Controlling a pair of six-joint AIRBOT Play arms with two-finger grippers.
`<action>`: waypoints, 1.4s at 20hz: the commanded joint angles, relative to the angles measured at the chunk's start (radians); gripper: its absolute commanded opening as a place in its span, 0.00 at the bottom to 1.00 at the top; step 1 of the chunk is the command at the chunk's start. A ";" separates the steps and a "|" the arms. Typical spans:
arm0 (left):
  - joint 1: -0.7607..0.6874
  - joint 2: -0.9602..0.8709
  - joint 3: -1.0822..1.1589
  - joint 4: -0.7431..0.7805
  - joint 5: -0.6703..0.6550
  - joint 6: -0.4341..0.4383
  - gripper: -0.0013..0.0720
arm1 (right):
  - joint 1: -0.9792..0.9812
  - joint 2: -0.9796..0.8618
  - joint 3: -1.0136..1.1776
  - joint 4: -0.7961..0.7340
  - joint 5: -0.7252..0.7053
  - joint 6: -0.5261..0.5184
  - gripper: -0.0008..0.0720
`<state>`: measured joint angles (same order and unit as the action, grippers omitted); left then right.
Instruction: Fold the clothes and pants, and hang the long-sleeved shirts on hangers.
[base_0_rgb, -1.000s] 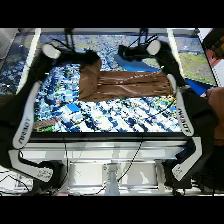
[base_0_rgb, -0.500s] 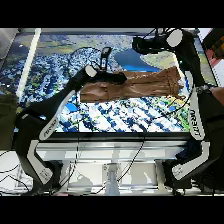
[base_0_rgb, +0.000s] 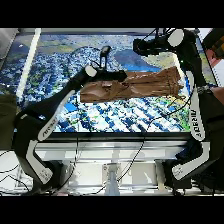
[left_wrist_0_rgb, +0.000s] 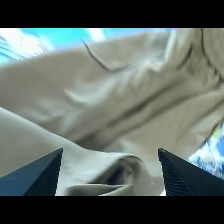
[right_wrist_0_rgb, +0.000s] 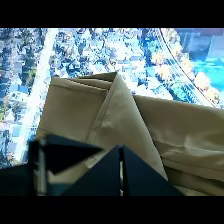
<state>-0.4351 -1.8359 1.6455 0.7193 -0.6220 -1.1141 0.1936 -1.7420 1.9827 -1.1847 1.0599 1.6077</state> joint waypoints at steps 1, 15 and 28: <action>0.129 0.077 0.000 0.043 -0.132 0.000 0.98 | 0.000 0.001 0.000 -0.006 0.005 -0.006 0.05; 0.579 -0.060 -0.003 0.058 -0.592 -0.082 0.97 | 0.000 0.001 0.000 -0.052 -0.008 -0.006 0.05; 0.456 -0.194 -0.002 0.047 -0.566 0.005 0.97 | 0.001 0.001 0.000 -0.030 -0.005 -0.005 0.05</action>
<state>0.0532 -2.0178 1.6444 0.7502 -1.2121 -1.1240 0.1936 -1.7420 1.9827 -1.2255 1.0538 1.6012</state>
